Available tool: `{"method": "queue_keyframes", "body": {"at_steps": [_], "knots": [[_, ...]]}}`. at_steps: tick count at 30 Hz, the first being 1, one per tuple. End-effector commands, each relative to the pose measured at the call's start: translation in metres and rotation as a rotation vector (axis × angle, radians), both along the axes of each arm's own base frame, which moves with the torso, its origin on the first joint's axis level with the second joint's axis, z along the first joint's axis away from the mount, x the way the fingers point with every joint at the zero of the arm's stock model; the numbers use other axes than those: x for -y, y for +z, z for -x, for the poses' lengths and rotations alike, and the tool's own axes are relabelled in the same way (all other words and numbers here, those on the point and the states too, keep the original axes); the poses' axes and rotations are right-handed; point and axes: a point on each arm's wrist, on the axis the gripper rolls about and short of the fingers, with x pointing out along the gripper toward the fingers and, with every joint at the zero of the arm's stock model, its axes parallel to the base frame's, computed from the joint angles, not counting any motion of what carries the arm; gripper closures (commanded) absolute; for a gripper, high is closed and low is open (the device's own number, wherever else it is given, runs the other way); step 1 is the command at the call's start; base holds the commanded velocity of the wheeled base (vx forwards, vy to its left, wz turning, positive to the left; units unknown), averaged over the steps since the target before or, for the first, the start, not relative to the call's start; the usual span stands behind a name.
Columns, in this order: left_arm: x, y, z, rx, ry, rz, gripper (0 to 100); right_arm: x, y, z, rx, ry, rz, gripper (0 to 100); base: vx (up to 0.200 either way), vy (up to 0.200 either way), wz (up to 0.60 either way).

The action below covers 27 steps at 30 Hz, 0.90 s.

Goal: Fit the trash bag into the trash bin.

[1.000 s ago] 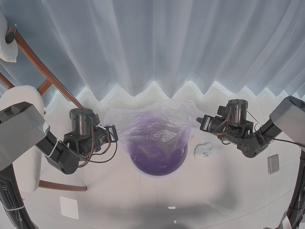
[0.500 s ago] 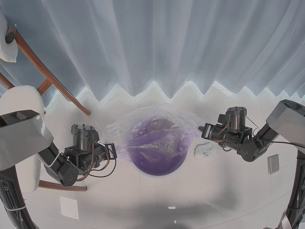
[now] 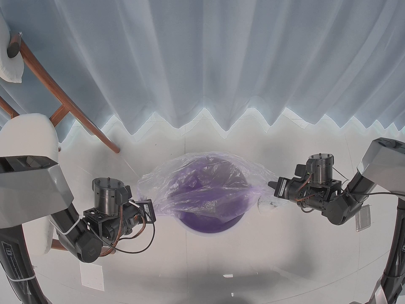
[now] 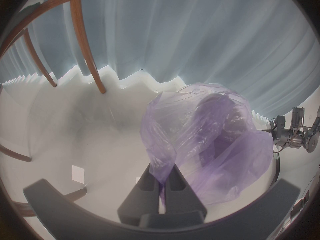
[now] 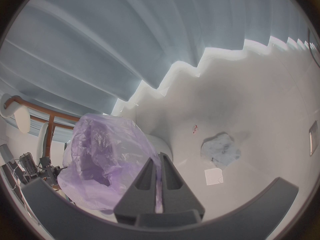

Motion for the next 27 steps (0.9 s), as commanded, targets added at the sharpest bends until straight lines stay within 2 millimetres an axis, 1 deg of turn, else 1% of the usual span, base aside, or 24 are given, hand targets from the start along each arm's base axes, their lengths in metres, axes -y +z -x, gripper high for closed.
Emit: {"method": "queue_keyframes", "body": {"at_steps": [1,2,3,6,8,11,12,15,17,18,19,20,23,24,25,27], "knots": [[0.001,0.001,0.001,0.02,-0.003,0.004,100,0.001,0.005,0.0,0.028,-0.002,-0.003,100,0.0,0.0,0.0],[0.001,0.001,0.0,0.025,-0.002,0.004,100,0.001,0.007,0.0,0.034,0.0,0.0,0,0.0,0.0,0.0],[0.002,0.002,0.0,0.032,-0.004,0.007,0,0.002,0.009,0.0,0.044,0.001,0.002,0,0.0,0.0,0.0],[0.003,0.009,0.0,0.068,-0.011,0.024,0,0.002,0.027,0.006,0.095,0.005,0.001,0,0.0,0.0,0.0],[0.002,0.02,0.004,0.102,-0.012,0.04,0,0.004,0.042,0.015,0.112,0.001,-0.014,0,0.0,0.0,0.0],[-0.003,0.033,0.023,0.112,-0.029,0.051,0,0.006,0.056,0.037,0.093,0.015,-0.022,0,0.0,0.0,0.0],[-0.003,0.033,0.023,0.112,-0.029,0.051,0,0.006,0.056,0.037,0.093,0.015,-0.022,0,0.0,0.0,0.0],[-0.007,0.045,0.051,0.115,-0.075,0.069,0,0.009,0.072,0.07,0.062,0.033,-0.057,0,0.0,0.0,0.0],[-0.007,0.05,0.062,0.122,-0.092,0.079,0,0.009,0.076,0.082,0.048,0.034,-0.088,0,0.0,0.0,0.0],[-0.007,0.052,0.065,0.125,-0.096,0.082,0,0.008,0.077,0.085,0.043,0.034,-0.096,0,0.0,0.0,0.0],[-0.008,0.058,0.072,0.138,-0.101,0.102,0,0.002,0.078,0.096,0.014,0.046,-0.126,0,0.0,0.0,0.0],[-0.008,0.062,0.076,0.147,-0.101,0.119,0,-0.001,0.078,0.101,-0.001,0.053,-0.139,0,0.0,0.0,0.0],[-0.004,0.073,0.086,0.145,-0.103,0.224,0,-0.016,0.072,0.117,-0.067,0.084,-0.193,0,0.0,0.0,0.0],[-0.003,0.074,0.087,0.145,-0.102,0.232,0,-0.017,0.072,0.117,-0.069,0.086,-0.196,0,0.0,0.0,0.0],[0.002,0.074,0.092,0.09,-0.088,0.336,0,-0.026,0.067,0.124,-0.109,0.101,-0.226,0,0.0,0.0,0.0],[0.009,0.068,0.099,0.001,-0.059,0.432,0,-0.032,0.063,0.128,-0.147,0.104,-0.256,0,0.0,0.0,0.0]]}}
